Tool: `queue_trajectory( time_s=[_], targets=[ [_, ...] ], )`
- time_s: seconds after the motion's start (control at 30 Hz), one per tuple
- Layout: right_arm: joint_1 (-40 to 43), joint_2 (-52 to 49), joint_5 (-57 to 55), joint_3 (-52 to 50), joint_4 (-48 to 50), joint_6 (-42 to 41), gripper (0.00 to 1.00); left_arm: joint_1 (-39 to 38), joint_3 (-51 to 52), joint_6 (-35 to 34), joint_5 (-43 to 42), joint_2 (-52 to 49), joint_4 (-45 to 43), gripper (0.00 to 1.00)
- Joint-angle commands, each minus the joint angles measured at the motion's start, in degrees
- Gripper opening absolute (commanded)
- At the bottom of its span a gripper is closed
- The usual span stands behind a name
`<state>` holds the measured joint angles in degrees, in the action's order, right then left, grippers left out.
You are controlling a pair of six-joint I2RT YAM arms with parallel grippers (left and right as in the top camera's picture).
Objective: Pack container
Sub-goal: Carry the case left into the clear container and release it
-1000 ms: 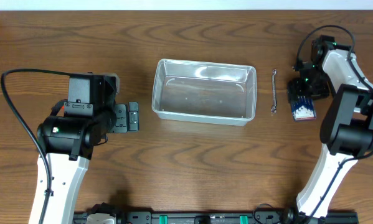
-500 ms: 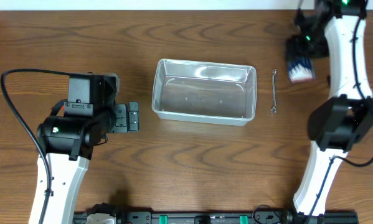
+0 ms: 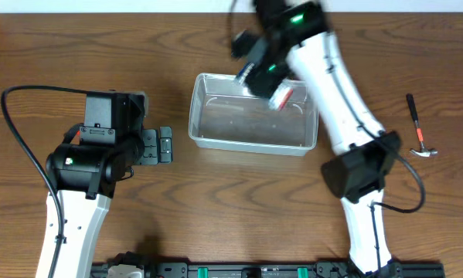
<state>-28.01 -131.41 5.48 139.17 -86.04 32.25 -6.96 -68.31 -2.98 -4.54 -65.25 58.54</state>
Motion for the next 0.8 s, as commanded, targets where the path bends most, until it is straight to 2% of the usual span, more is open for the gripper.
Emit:
queue_trajectory(
  time_s=[0.0, 0.23, 0.43, 0.63, 0.7, 0.77],
  targets=[
    [-0.92, 0.90, -0.07, -6.03, 2.34, 7.89, 0.02, 0.02, -1.36, 0.39, -0.35, -0.02, 0.17, 0.98],
    [-0.55, 0.90, -0.07, -21.92, 15.17, 9.20, 0.02, 0.02, -1.36, 0.37, -0.35, -0.02, 0.17, 0.98],
    [-0.42, 0.90, -0.07, -28.98, 22.80, 9.20, 0.05, 0.02, -1.36, 0.37, -0.35, -0.02, 0.35, 0.98],
    [-0.42, 0.90, -0.04, -33.22, 24.96, 9.16, 0.15, 0.02, -1.36, 0.37, -0.35, -0.02, 1.20, 0.99],
    [-0.42, 0.90, -0.04, -33.83, 24.90, 9.01, 0.22, 0.02, -1.36, 0.37, -0.35, -0.02, 1.20, 0.98],
    [-0.42, 0.90, -0.07, -33.90, 24.52, 8.92, 0.23, 0.02, -1.36, 0.37, -0.35, -0.02, 1.20, 0.98]
  ],
)
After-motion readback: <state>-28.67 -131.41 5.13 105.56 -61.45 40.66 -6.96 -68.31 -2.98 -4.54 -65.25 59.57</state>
